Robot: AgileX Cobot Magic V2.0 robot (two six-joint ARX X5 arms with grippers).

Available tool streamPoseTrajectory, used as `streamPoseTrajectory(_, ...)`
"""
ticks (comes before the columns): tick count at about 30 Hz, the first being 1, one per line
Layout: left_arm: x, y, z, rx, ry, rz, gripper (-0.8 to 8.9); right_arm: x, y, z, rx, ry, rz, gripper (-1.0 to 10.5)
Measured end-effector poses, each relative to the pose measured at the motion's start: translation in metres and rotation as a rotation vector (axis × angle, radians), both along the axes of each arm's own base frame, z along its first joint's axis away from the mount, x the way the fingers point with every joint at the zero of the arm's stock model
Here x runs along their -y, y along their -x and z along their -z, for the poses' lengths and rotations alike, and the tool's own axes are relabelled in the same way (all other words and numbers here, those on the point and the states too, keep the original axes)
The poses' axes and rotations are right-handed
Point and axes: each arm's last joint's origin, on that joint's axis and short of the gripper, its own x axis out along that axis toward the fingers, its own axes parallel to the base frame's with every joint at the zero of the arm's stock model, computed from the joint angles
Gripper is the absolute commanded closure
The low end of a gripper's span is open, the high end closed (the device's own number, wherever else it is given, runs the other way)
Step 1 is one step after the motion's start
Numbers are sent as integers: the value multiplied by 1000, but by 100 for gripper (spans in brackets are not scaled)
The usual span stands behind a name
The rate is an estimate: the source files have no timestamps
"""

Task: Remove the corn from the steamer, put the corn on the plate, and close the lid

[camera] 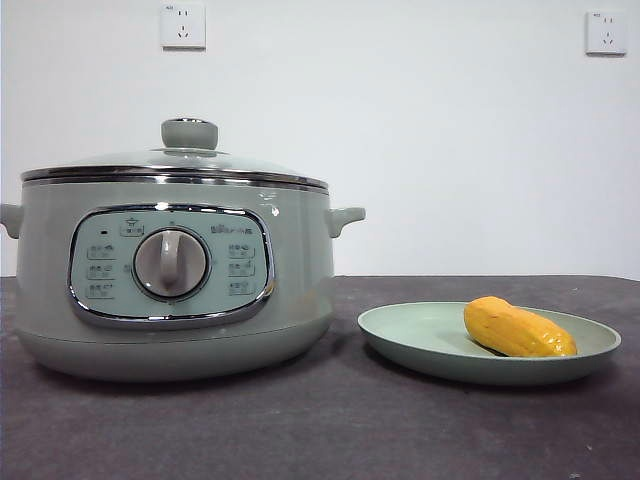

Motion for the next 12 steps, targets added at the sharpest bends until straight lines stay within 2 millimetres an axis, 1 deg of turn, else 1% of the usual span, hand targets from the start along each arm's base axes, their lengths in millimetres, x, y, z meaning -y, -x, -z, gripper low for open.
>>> streamPoseTrajectory(12,0,0,0,0,0,0,817,0,0,0,-8,-14,3,945)
